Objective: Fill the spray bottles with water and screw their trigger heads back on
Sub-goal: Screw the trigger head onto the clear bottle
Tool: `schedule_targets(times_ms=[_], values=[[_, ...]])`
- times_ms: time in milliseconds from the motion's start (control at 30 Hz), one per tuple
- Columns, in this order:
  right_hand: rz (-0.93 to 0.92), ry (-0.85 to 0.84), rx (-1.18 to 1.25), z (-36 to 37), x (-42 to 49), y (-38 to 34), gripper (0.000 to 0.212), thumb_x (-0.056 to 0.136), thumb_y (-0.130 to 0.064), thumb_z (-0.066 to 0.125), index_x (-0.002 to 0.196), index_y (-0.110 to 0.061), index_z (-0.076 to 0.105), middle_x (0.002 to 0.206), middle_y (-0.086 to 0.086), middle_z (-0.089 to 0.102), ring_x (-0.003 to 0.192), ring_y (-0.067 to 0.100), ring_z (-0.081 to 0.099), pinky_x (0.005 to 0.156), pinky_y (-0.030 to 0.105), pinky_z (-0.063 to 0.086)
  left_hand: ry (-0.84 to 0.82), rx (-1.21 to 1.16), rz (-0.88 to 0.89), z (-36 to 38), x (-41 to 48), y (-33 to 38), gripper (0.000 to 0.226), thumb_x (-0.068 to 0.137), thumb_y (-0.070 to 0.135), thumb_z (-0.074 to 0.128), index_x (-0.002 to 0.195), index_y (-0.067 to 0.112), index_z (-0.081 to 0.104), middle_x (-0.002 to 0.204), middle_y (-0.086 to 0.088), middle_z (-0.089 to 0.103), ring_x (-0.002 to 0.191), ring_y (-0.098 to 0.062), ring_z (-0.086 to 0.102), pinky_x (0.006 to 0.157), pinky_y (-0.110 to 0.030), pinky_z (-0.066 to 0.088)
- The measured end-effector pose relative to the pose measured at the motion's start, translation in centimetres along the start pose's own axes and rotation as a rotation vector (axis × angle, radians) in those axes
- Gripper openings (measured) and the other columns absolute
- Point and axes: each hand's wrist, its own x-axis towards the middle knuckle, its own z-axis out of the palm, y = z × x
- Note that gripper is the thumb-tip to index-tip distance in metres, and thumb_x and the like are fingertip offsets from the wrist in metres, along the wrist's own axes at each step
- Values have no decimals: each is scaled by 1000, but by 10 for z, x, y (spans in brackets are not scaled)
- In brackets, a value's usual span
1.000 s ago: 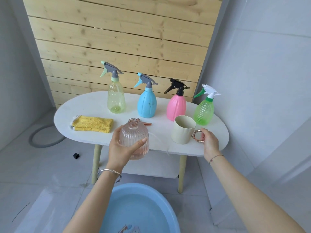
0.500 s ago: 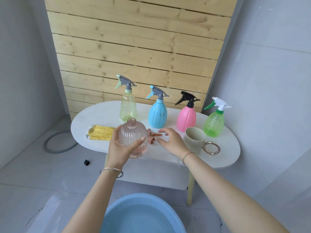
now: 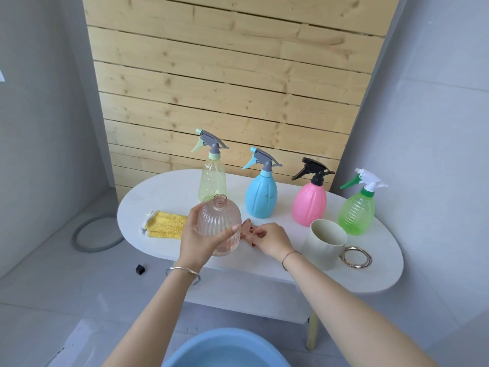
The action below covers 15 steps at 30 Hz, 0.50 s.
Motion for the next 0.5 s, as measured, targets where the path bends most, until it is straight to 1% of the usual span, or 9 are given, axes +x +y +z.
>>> schedule_targets(times_ms=[67, 100, 133, 200, 267, 333, 367, 433, 500], values=[[-20, 41, 67, -3, -1, 4, 29, 84, -34, 66, 71, -9, 72, 79, 1, 70, 77, 19, 61, 67, 26, 43, 5, -8, -14, 1, 0, -7, 95, 44, 50, 93, 125, 24, 51, 124, 9, 57, 119, -8, 48, 97, -23, 37], [-30, 70, 118, -7, -1, 4, 26, 85, -32, 67, 72, -10, 72, 84, 1, 72, 78, 17, 63, 67, 23, 43, 4, -8, -19, 2, -1, -11, 93, 45, 48, 93, 125, 25, 52, 124, 10, 57, 119, -7, 48, 97, -22, 37], [-36, 96, 183, -13, -1, 5, 23, 85, -30, 67, 77, -9, 73, 86, 3, 72, 79, 16, 64, 68, 22, 44, 2, -6, -24, 2, -2, -13, 88, 49, 42, 94, 125, 25, 52, 124, 11, 56, 119, -6, 47, 96, -20, 36], [-27, 126, 373, -27, -4, 1, 23, 87, -23, 67, 96, -2, 72, 89, 8, 71, 82, 17, 66, 76, 23, 51, -6, 6, -27, 4, -5, -17, 79, 56, 30, 92, 124, 25, 52, 121, 15, 55, 118, -4, 46, 89, -11, 34], [-35, 130, 593, -45, -11, -8, 25, 89, -18, 65, 105, 1, 67, 92, 8, 70, 82, 15, 68, 78, 20, 55, -27, 14, -25, 6, -8, -19, 80, 55, 31, 93, 123, 25, 52, 121, 15, 55, 117, -4, 46, 87, -9, 34], [-60, 139, 764, -62, -18, -20, 18, 91, -15, 61, 102, -2, 67, 92, 6, 70, 82, 12, 69, 74, 16, 55, -42, 30, -28, 10, -11, -20, 89, 47, 46, 92, 124, 24, 52, 123, 12, 56, 117, -3, 47, 93, -15, 35], [-70, 144, 841, -70, -21, -27, 14, 93, -14, 59, 97, -4, 67, 92, 5, 70, 83, 12, 69, 74, 16, 55, -45, 35, -35, 13, -13, -21, 94, 43, 54, 88, 123, 24, 52, 123, 12, 56, 116, -1, 48, 95, -15, 35], [-90, 155, 981, -84, -24, -39, 12, 94, -13, 57, 92, -6, 66, 90, 4, 71, 84, 14, 69, 80, 20, 55, -60, 30, -46, 18, -15, -21, 94, 39, 60, 83, 121, 28, 51, 121, 17, 55, 112, 10, 46, 91, -4, 32], [-140, 167, 1097, -97, -26, -51, 12, 94, -11, 56, 90, -7, 66, 89, 2, 72, 88, 14, 69, 87, 24, 54, -85, 40, -30, 24, -17, -20, 88, 42, 53, 88, 118, 30, 49, 118, 20, 52, 108, 21, 42, 84, 5, 29]])
